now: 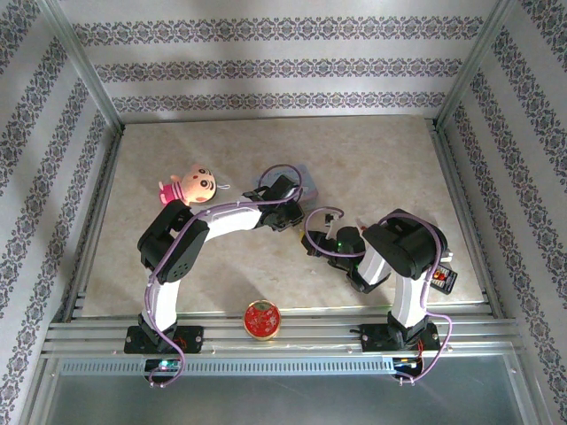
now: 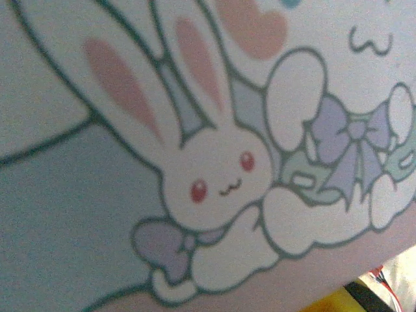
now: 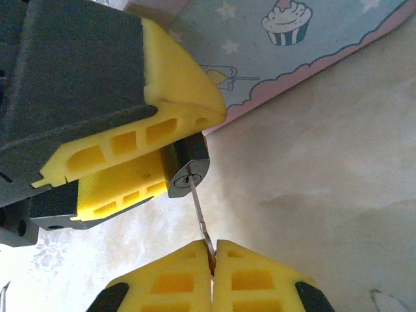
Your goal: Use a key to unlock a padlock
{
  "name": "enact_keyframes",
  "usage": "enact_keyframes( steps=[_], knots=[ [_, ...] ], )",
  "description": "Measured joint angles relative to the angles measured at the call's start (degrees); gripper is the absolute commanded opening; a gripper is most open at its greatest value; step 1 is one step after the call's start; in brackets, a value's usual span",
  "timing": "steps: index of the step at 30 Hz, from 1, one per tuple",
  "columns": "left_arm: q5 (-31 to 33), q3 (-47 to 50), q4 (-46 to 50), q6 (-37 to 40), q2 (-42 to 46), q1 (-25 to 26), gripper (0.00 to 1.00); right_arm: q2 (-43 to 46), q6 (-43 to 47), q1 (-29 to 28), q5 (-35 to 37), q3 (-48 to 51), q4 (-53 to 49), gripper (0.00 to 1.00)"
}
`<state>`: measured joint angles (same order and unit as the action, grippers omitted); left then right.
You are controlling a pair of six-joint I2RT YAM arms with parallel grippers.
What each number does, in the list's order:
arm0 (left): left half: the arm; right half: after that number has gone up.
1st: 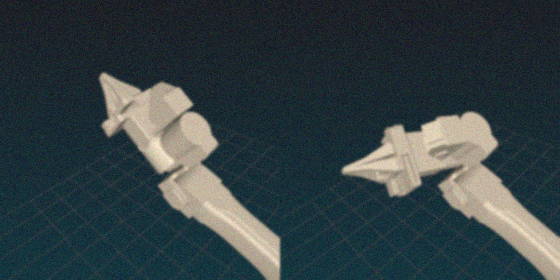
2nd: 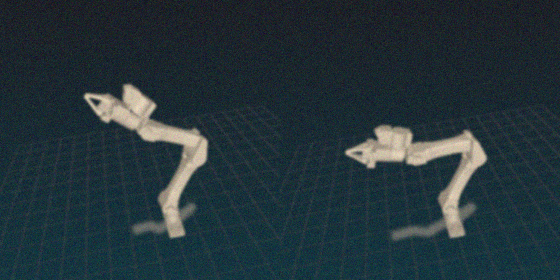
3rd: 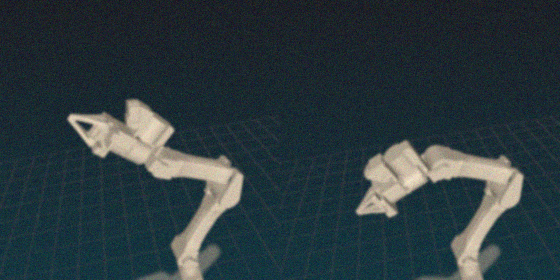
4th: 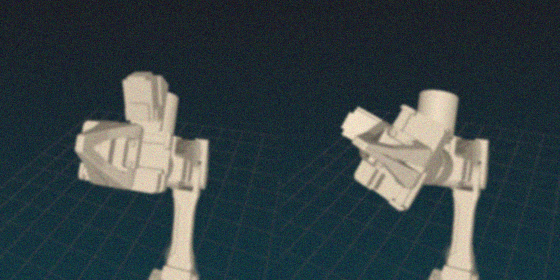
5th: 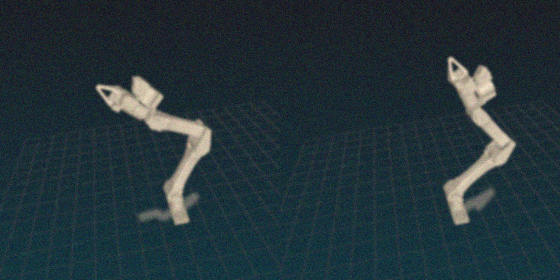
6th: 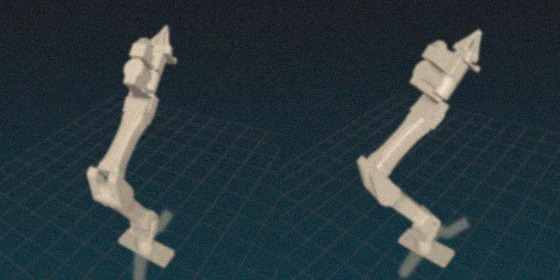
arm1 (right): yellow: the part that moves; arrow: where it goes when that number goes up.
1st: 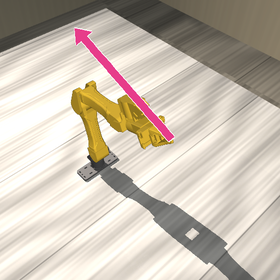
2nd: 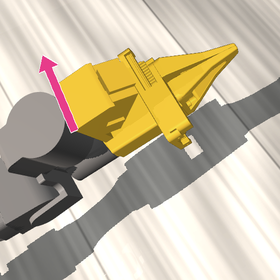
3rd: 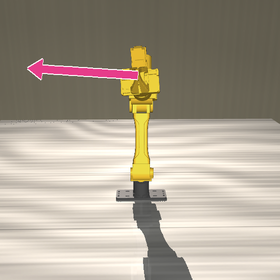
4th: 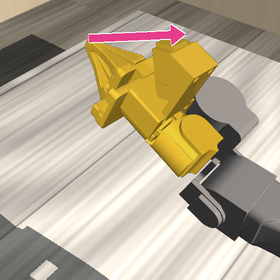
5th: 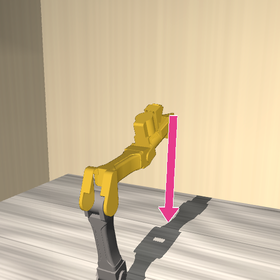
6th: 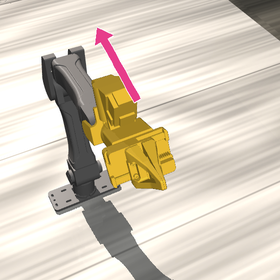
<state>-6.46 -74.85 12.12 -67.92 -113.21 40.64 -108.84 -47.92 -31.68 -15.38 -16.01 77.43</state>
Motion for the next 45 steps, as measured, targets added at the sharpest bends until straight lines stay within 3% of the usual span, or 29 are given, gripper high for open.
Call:
enact_keyframes(
  steps=[21, 45],
  knots=[
    [-1.07, -0.81, 0.24, 1.49, -0.55, -0.31, 0.00, 2.62, -0.33, 7.19, -12.00, -2.32, -8.33, 0.00],
    [-0.63, 0.76, -1.18, -2.01, -0.55, -0.15, 0.00, 3.19, 0.28, 5.14, -9.33, -1.55, -9.46, 0.00]
  ],
)
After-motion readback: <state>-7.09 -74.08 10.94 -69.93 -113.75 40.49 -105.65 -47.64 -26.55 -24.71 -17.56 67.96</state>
